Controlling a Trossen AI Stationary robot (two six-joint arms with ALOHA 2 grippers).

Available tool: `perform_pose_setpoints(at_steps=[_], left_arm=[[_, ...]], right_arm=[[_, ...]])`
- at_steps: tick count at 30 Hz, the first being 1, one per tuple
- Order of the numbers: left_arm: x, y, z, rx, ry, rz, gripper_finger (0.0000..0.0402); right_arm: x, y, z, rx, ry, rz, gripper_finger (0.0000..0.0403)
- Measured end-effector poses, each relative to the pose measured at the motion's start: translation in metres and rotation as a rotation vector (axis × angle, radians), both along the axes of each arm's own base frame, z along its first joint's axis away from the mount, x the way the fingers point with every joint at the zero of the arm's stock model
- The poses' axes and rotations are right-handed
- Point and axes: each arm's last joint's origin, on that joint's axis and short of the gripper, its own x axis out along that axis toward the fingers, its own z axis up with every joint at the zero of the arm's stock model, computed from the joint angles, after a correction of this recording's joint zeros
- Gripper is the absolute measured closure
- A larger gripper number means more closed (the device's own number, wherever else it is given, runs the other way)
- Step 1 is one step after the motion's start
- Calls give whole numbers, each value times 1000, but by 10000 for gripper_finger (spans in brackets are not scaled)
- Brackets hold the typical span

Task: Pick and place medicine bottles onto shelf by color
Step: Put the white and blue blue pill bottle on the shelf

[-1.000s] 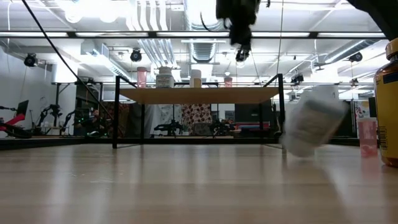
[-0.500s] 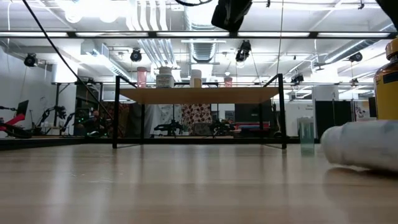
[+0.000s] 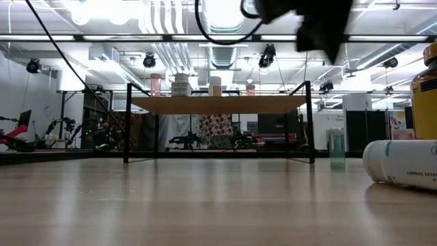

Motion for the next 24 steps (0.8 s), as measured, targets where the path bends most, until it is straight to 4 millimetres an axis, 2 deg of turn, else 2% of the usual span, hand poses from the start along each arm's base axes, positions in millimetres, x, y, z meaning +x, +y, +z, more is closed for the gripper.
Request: perform_pose_setpoints(at_steps=[5, 10, 19, 24], left_arm=[[1, -1, -1, -3, 5, -5, 273], [3, -2, -5, -78, 7, 1, 273], [14, -7, -19, -181, 43, 18, 273], [16, -8, -21, -178, 53, 16, 273]], right_arm=[[-22, 37, -28, 28, 94, 139, 394], [-27, 56, -48, 34, 20, 255, 394], [-26, 63, -85, 56, -17, 372, 394], [-26, 63, -94, 58, 4, 387, 394]])
